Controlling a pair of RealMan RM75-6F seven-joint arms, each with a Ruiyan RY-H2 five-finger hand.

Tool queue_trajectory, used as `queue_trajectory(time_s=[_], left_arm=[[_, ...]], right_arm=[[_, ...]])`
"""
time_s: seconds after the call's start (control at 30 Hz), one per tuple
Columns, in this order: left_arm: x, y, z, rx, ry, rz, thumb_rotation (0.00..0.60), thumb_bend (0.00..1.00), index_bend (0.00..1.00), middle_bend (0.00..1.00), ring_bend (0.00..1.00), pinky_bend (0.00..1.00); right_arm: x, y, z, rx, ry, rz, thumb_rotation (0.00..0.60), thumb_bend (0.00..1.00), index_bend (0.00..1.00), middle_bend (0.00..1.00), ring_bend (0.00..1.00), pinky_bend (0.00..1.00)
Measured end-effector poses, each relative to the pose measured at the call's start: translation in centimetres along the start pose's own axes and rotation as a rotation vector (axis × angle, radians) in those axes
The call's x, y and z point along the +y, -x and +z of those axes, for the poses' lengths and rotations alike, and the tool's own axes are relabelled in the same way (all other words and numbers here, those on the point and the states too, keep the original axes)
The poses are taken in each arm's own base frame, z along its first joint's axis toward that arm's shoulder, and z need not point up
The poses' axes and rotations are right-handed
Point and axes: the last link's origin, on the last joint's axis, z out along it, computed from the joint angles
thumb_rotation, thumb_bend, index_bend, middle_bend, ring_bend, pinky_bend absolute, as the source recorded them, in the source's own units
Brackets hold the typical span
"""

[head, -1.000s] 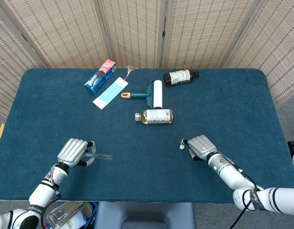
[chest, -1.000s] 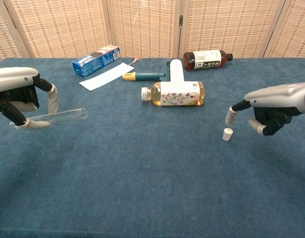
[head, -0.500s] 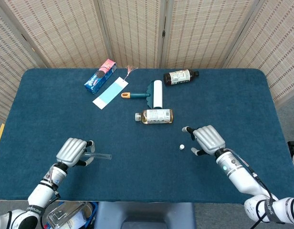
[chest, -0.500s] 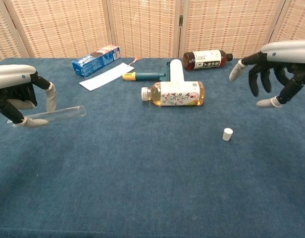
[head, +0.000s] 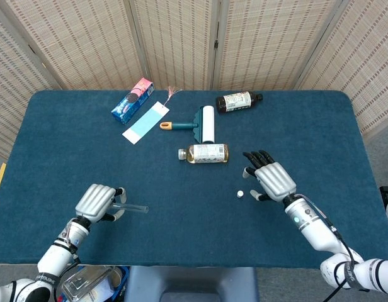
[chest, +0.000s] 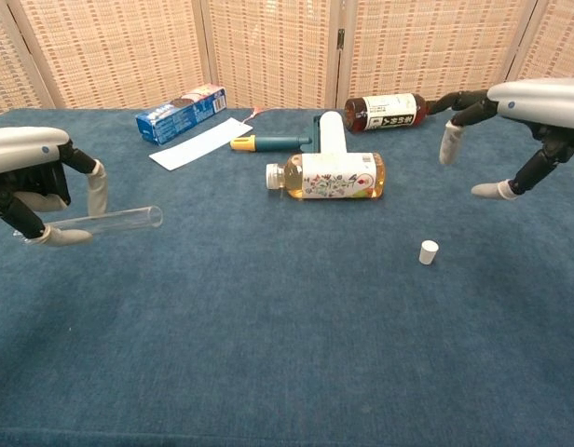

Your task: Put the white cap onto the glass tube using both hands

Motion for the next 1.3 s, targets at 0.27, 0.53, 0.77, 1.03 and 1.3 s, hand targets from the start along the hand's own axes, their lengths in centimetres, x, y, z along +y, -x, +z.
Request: queue_trajectory(time_s=[0.27,0.53,0.77,1.03,1.3], left_arm=[[0.1,0.4,0.0,-0.009,0.003,-0.001,0.6,0.36,0.57,1.0,0.99,1.0],[0.1,0.6,0.0,-0.013,0.002,-0.001,0.6,0.36,0.57,1.0,0.99,1.0],[0.2,0.8,0.0,-0.018,0.005,-0.003,0.6,0.36,0.57,1.0,0.99,1.0],[0.1,0.9,0.0,-0.021,0.005,-0.005,0.6,0.36,0.57,1.0,0.99,1.0],[0.0,0.9,0.1,-0.025,0.005,-0.007,0.6,0.36,0.57,1.0,0.99,1.0]], right_arm=[[0.0,2.8,1.2,-0.063,0.005,-0.021,0.6,0.28,0.4,0.07,0.0,0.0],[-0.2,4.9,2.1,-0.107,0.003,-0.041,0.6,0.28,0.4,0.07,0.0,0.0],[-0.1,5.9,2.7,-0.127,0.012,-0.055,0.6,0.28,0.41,0.08,0.0,0.0],[-0.1,6.6,3.4,-0.147,0.021,-0.056,0.6,0.28,0.41,0.08,0.0,0.0],[-0.4,6.8,4.0,-0.148,0.019,-0.06,0.6,0.3,0.43,0.09,0.0,0.0]])
